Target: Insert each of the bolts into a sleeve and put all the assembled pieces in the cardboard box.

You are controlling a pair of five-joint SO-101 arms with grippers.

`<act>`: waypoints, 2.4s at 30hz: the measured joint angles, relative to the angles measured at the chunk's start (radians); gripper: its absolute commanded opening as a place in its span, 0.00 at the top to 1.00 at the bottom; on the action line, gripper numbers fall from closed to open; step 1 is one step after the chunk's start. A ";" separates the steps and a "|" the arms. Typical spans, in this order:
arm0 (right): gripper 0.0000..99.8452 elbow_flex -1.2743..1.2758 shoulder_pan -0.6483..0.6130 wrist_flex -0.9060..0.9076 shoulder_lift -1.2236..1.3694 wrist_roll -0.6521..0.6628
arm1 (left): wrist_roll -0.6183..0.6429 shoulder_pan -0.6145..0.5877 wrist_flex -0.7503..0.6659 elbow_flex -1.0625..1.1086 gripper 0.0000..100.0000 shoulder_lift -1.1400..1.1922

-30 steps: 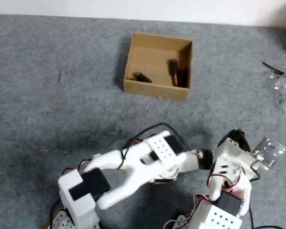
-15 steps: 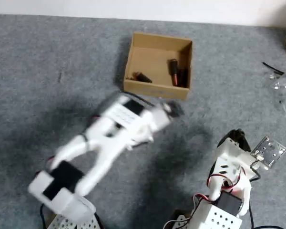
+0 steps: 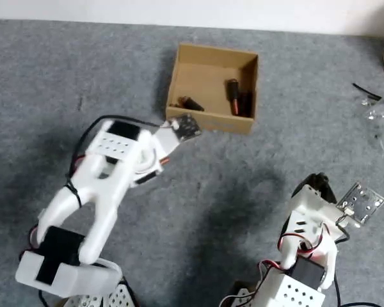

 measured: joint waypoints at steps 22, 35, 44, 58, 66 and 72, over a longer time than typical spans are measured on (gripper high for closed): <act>0.99 0.000 -0.041 0.000 0.000 0.037 | -0.534 -0.155 0.089 0.025 0.56 -0.002; 0.99 0.000 -0.041 0.000 0.000 0.038 | 0.336 -0.212 0.130 -0.055 0.45 -0.021; 0.99 0.000 -0.041 0.000 0.000 0.043 | 1.275 -0.238 0.098 -0.011 0.45 -0.021; 0.99 0.000 -0.041 0.000 0.000 0.046 | 1.405 -0.245 0.198 0.031 0.45 -0.021; 0.99 0.000 -0.041 0.000 0.000 0.046 | 1.405 -0.238 0.348 0.037 0.45 -0.021; 0.99 0.000 -0.041 0.000 0.000 0.046 | 1.405 -0.160 0.350 0.037 0.45 -0.021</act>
